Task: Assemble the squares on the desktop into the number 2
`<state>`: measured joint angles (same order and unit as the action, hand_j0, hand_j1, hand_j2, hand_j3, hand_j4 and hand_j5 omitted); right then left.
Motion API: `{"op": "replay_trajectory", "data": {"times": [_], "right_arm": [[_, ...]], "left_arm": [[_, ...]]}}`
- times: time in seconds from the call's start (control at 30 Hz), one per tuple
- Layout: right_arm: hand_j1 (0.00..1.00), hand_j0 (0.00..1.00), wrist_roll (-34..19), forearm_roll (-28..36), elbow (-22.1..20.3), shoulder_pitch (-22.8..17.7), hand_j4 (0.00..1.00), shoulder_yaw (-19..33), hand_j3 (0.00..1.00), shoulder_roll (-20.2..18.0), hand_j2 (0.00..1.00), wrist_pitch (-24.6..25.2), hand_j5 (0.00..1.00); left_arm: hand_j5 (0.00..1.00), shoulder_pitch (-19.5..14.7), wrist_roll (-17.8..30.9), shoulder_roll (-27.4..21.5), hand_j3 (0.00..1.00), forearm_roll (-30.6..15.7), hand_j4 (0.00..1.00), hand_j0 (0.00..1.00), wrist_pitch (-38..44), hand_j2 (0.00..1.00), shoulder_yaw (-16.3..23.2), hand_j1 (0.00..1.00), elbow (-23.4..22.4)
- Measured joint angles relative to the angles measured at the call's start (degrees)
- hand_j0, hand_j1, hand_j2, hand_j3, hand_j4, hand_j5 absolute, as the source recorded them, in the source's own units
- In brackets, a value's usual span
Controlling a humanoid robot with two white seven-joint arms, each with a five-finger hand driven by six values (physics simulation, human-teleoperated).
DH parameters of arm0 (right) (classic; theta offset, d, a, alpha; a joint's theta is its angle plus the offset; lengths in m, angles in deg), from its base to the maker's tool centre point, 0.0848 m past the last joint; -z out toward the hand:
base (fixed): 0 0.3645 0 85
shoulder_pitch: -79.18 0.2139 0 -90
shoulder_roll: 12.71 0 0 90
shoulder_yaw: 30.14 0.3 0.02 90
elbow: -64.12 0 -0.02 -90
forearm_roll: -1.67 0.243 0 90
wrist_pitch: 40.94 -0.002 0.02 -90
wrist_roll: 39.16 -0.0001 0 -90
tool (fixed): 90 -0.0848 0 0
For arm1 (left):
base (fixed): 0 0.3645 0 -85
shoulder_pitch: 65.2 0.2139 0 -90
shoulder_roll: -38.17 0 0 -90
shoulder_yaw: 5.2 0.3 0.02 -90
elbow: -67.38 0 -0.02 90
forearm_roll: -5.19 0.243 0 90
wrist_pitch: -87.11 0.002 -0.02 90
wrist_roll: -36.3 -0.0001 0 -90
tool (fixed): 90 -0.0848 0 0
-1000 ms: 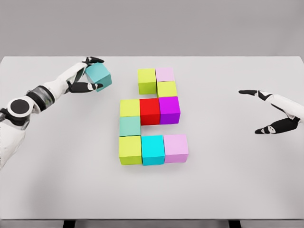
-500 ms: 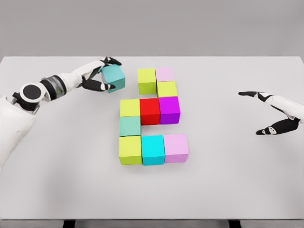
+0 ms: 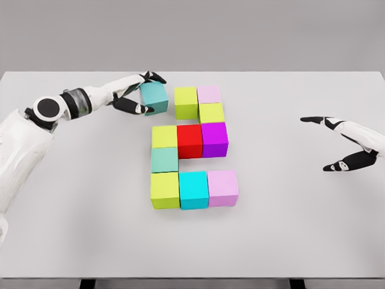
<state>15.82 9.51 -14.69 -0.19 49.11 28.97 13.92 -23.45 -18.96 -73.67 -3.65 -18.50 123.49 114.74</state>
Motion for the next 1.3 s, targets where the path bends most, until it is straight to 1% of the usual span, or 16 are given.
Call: {"op": "replay_trajectory", "data": {"times": [0.17, 0.3, 0.5, 1.07, 1.2, 1.3], "right_arm": [[1.0, 1.0, 0.0, -1.04, -0.07, 0.0, 1.0, -0.21, 1.0, 0.35, 1.0, 0.0, 1.0], [1.0, 1.0, 0.0, -1.62, -1.34, -0.18, 1.0, -0.11, 1.0, 0.52, 1.0, 0.0, 1.0], [1.0, 1.0, 0.0, -1.89, -1.87, -0.09, 1.0, -0.11, 1.0, 0.62, 1.0, 0.0, 1.0], [1.0, 1.0, 0.0, -3.01, -1.97, -0.17, 1.0, -0.11, 1.0, 0.87, 1.0, 0.0, 1.0], [1.0, 1.0, 0.0, -3.29, -1.92, -0.18, 1.0, -0.07, 1.0, 0.94, 1.0, 0.0, 1.0], [1.0, 1.0, 0.0, -3.35, -1.86, -0.09, 1.0, -0.06, 1.0, 0.98, 1.0, 0.0, 1.0]], "left_arm": [[0.41, -0.7, 0.21, 0.35, 0.41, 0.2, 0.41, 0.41, -1.15, 0.41, -0.09, 0.41, -1.38], [0.41, -1.06, 0.24, 0.59, 0.41, 0.26, 0.41, 0.41, -1.73, 0.41, -0.1, 0.41, -1.72], [0.41, -1.58, 0.25, 0.94, 0.41, 0.33, 0.41, 0.41, -2.82, 0.41, -0.02, 0.41, -2.9], [0.41, -1.67, 0.25, 1.52, 0.41, 1.06, 0.41, 0.41, -4.81, 0.41, 0.57, 0.41, -3.16], [0.41, -1.58, 0.24, 1.52, 0.41, 1.06, 0.41, 0.41, -5.25, 0.41, 0.66, 0.41, -3.2], [0.44, -1.58, 0.24, 1.52, 0.44, 1.06, 0.44, 0.44, -5.39, 0.44, 0.68, 0.44, -3.21]]}}
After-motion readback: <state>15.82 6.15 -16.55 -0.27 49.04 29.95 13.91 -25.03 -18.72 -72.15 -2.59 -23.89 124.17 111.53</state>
